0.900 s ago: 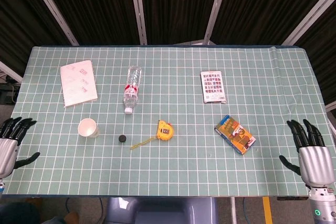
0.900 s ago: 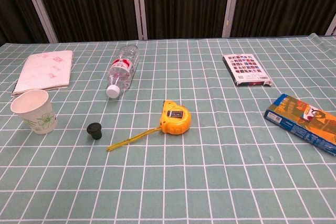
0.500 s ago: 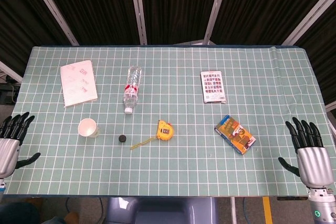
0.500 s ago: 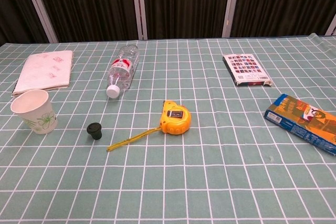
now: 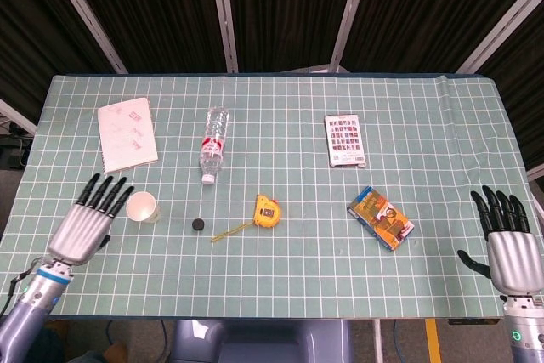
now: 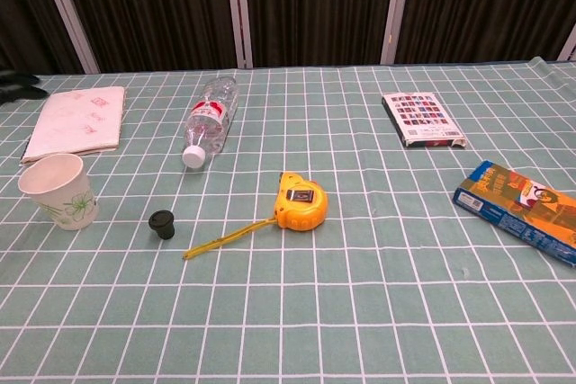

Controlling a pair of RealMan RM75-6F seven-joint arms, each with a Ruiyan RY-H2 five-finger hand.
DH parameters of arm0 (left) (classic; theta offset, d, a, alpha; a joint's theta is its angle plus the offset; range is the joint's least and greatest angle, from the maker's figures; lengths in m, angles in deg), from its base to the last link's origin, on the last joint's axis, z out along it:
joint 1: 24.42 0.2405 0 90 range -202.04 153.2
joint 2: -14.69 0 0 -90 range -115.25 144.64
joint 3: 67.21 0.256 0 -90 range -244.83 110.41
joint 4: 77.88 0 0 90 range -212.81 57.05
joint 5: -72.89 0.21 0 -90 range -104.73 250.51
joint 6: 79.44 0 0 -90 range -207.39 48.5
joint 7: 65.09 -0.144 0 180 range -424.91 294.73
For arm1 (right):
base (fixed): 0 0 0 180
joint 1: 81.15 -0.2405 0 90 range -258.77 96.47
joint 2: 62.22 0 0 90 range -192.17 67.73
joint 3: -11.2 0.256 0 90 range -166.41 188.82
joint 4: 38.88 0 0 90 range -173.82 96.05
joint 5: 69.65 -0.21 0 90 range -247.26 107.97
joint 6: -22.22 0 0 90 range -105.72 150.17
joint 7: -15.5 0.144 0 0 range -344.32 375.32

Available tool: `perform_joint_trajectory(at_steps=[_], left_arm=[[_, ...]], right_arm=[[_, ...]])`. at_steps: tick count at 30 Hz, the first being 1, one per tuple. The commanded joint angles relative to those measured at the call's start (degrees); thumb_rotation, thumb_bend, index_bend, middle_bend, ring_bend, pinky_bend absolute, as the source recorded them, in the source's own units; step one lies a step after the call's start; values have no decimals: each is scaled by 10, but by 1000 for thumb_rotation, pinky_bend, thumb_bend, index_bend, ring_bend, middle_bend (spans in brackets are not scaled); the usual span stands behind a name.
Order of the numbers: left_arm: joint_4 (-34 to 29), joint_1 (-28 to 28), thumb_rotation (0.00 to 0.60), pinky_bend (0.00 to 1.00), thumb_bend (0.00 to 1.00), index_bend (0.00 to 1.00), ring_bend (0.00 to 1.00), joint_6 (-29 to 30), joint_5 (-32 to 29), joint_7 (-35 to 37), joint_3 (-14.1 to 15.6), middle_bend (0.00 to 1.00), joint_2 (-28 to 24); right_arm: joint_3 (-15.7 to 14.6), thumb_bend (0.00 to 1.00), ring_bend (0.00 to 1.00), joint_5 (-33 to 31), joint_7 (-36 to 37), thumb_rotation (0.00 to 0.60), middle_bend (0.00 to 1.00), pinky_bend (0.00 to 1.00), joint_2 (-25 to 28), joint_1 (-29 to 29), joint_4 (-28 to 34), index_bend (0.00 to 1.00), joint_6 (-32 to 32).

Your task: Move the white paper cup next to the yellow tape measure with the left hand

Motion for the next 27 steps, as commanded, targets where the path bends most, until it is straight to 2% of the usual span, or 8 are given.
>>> perform_joint_trajectory(at_steps=[1, 6, 8, 15, 20, 23, 25, 27], left_arm=[[17, -57, 600, 0, 0, 0, 0, -76, 4, -88, -9, 0, 45], [40, -79, 600, 0, 0, 0, 0, -108, 0, -110, -3, 0, 71], [70, -92, 600, 0, 0, 0, 0, -132, -1, -159, 2, 0, 89], [103, -96, 600, 0, 0, 0, 0, -126, -14, -225, 0, 0, 118], [126, -98, 600, 0, 0, 9, 0, -129, -27, -237, 7, 0, 132], [144, -101, 600, 64, 0, 125, 47, -118, -20, -229, 11, 74, 143], [155, -101, 600, 166, 0, 259, 149, -111, -19, -226, 13, 203, 150], [165, -100, 600, 235, 0, 321, 216, -104, -19, -225, 13, 268, 156]], right_arm=[[5, 0, 0, -10, 2, 600, 0, 0, 1, 1, -1, 0, -1], [10, 0, 0, -24, 3, 600, 0, 0, 0, 0, -6, 0, -7], [13, 0, 0, -34, 5, 600, 0, 0, 0, 0, -11, 0, -13], [15, 0, 0, -39, 8, 600, 0, 0, 0, 0, -15, 0, -13], [19, 0, 0, -45, 13, 600, 0, 0, 1, 0, -19, 0, -14], [20, 0, 0, -48, 17, 600, 0, 0, 2, 0, -20, 0, -14], [21, 0, 0, -48, 18, 600, 0, 0, 3, 0, -21, 0, -14], [21, 0, 0, -49, 20, 600, 0, 0, 3, 0, -21, 0, -15]])
